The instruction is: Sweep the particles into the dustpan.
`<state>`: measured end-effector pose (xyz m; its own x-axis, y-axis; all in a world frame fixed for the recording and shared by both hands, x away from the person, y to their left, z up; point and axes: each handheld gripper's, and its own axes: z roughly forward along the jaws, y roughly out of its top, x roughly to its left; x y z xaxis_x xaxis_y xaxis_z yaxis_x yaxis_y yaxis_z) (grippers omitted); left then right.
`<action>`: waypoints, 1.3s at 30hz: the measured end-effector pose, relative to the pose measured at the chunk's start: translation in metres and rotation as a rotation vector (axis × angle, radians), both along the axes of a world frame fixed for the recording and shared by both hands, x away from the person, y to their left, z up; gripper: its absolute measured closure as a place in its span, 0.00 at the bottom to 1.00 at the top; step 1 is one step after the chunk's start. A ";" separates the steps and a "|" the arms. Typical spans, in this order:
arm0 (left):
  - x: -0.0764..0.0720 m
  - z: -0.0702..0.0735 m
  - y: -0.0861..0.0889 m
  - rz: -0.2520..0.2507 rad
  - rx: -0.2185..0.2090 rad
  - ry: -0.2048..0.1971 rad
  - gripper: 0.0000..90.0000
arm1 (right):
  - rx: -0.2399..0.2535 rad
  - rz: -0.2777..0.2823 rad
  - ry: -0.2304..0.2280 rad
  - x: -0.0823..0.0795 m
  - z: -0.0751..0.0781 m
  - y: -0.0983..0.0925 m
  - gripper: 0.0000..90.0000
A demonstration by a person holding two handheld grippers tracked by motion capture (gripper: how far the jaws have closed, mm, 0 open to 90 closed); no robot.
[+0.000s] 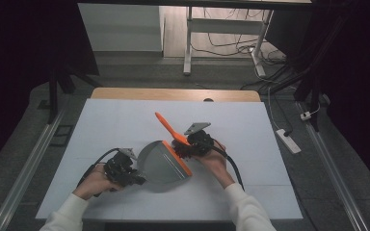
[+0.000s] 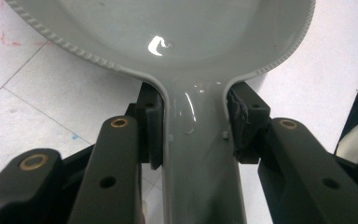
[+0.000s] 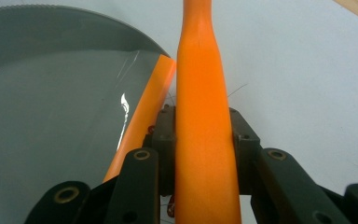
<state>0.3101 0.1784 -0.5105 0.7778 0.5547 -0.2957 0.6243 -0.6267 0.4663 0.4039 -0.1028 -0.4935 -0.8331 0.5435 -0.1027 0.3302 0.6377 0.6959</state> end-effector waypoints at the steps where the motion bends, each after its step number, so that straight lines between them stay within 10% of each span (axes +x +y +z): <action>1: 0.000 0.000 0.000 0.000 0.000 0.000 0.68 | 0.000 0.002 0.000 0.000 0.000 0.000 0.78; 31: 0.000 -0.003 0.000 0.003 -0.003 0.001 0.68 | 0.047 0.104 0.001 -0.015 0.006 0.018 0.78; 39: 0.000 -0.003 0.001 -0.001 0.000 0.005 0.68 | 0.098 -0.003 -0.026 -0.007 0.018 -0.003 0.78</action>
<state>0.3103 0.1793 -0.5135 0.7768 0.5538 -0.2998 0.6260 -0.6276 0.4629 0.3972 -0.1061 -0.4758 -0.8292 0.5545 -0.0707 0.3131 0.5655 0.7630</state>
